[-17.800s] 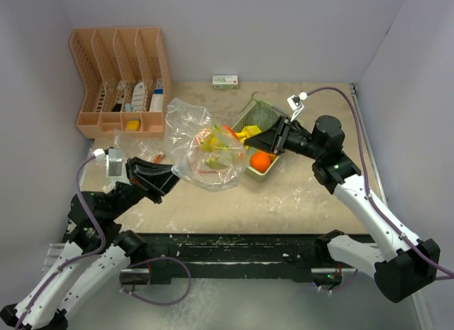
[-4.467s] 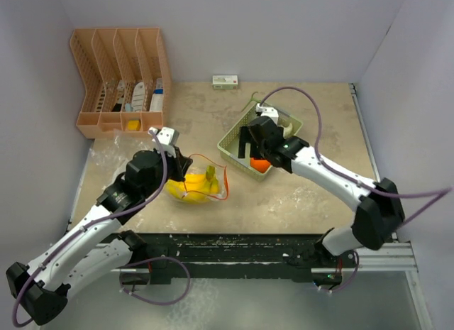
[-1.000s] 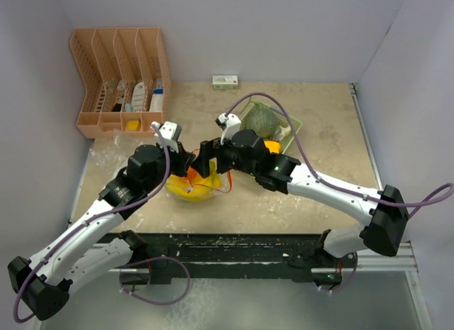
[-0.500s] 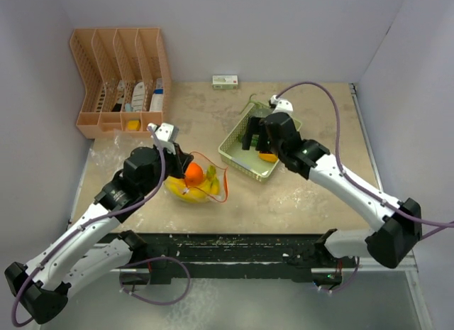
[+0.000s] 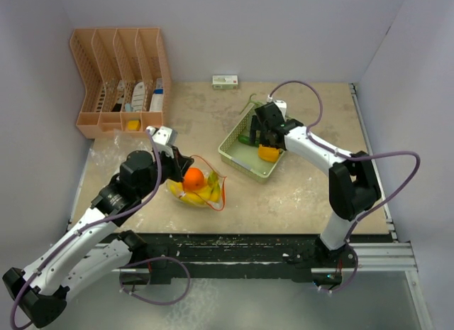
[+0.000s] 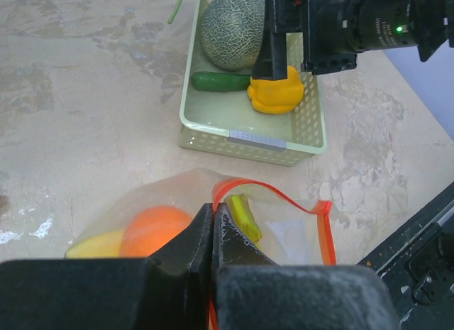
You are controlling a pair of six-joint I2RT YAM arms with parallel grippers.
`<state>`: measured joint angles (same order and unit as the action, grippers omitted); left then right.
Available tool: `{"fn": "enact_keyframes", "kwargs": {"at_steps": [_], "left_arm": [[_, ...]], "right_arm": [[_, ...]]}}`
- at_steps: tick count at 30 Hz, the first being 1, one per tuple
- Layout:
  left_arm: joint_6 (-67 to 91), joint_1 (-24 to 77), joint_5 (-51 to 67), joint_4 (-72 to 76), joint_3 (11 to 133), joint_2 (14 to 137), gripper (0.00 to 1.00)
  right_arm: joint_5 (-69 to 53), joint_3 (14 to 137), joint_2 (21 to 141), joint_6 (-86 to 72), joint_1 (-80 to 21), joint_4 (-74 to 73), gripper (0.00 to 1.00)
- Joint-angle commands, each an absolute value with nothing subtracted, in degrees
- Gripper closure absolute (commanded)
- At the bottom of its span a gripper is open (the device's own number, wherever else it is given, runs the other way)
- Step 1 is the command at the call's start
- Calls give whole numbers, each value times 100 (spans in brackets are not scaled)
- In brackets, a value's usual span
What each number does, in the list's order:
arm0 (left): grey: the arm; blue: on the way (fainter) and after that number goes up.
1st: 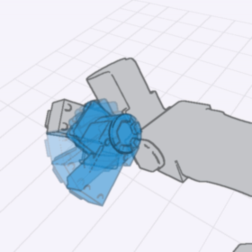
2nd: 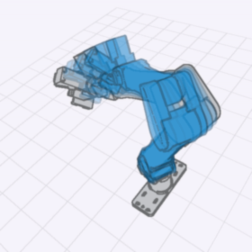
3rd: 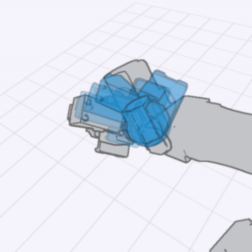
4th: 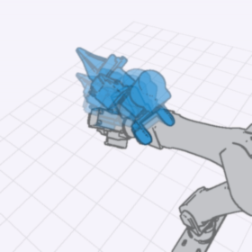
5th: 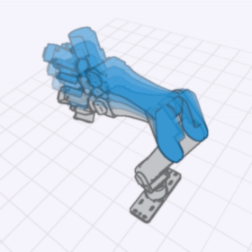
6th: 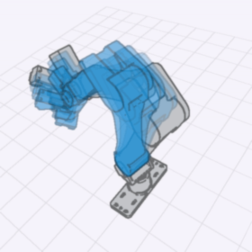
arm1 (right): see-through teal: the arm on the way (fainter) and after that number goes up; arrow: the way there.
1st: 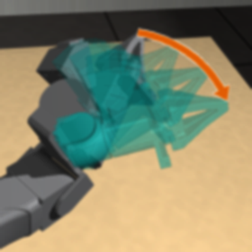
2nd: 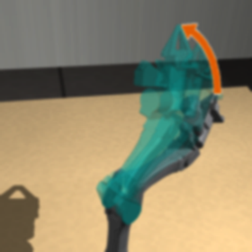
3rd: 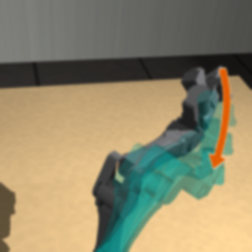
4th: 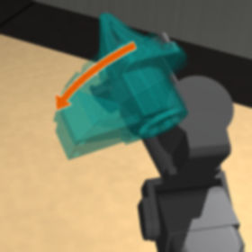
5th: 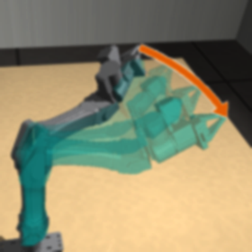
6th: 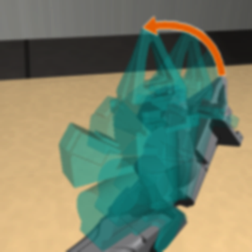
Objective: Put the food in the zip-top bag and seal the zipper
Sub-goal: Pick up the fake fruit from the bin.
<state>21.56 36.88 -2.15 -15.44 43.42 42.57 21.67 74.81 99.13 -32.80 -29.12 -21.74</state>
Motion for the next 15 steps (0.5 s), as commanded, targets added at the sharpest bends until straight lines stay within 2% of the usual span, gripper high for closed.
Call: {"fn": "enact_keyframes", "kwargs": {"at_steps": [1, 15], "left_arm": [[2210, 3691, -114, -1118, 4261, 4120, 100], [2223, 3686, -184, -1237, 4211, 4038, 100]], "right_arm": [[2435, 7590, 9976, -3153, -2847, -2196, 0], [2266, 7376, 10754, -3163, -2768, -1837, 1]]}}
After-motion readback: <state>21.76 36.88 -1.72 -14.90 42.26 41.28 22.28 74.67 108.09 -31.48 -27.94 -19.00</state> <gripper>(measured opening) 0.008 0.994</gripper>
